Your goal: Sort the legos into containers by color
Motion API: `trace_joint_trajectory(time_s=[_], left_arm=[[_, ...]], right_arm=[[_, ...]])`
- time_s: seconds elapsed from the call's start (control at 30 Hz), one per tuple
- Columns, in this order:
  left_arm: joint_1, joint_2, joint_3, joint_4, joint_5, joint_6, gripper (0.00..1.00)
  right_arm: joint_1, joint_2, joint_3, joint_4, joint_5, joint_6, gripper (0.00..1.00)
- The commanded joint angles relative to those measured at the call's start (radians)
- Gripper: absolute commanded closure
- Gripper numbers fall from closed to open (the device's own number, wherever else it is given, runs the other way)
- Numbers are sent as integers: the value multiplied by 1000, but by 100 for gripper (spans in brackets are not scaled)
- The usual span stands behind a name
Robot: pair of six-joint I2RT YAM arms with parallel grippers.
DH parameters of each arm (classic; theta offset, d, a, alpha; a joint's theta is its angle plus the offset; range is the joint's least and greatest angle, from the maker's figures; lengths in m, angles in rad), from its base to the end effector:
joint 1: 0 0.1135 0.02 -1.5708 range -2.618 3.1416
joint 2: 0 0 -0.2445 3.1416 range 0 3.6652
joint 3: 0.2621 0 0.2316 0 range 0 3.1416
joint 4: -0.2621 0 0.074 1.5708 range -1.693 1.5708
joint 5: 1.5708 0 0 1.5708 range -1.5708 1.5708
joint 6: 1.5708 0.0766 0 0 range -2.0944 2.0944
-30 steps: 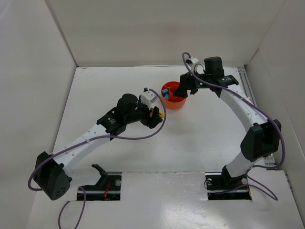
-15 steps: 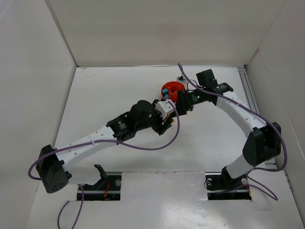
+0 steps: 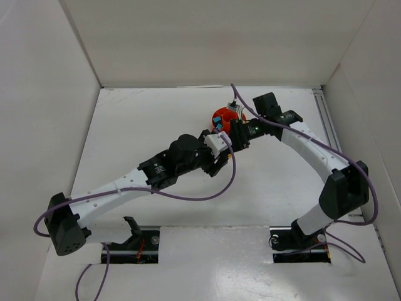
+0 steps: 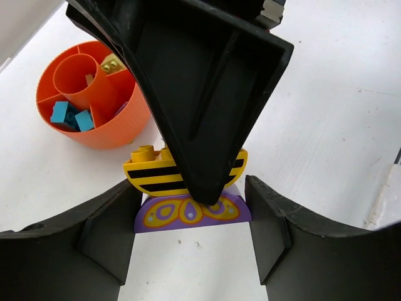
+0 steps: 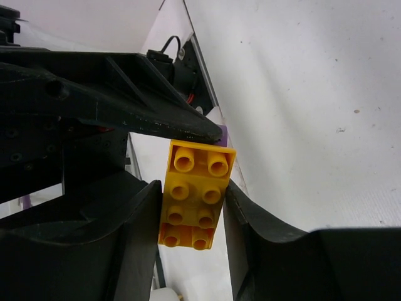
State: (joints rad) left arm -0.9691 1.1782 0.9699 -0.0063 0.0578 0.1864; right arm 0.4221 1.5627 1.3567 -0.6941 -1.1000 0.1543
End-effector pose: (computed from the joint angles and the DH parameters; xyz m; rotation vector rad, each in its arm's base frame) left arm 0.1688 -0.2537 0.3198 1.0331 1.5067 -0.6100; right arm 0.2611 0.1921 0.2858 -0.8082 2.2530 1.6078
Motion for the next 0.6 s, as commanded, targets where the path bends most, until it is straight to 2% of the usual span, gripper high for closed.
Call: trace_joint_trajectory(time_s=[0.0, 0.1, 0.37, 0.47, 0.57], left_arm=[[-2, -43, -22, 58, -15, 1, 97], [-2, -43, -43, 58, -15, -19, 100], [7, -65, -134, 49, -42, -148, 100], [61, -74, -160, 39, -32, -206, 100], [98, -74, -160, 49, -87, -258, 100]], right_arm=[[-34, -44, -1, 65, -26, -12, 62], [-63, -44, -1, 93, -26, -2, 66], [-224, -6, 50, 173, -37, -25, 66], [-269, 23, 91, 214, -49, -36, 66], [-278, 72, 163, 269, 24, -91, 66]])
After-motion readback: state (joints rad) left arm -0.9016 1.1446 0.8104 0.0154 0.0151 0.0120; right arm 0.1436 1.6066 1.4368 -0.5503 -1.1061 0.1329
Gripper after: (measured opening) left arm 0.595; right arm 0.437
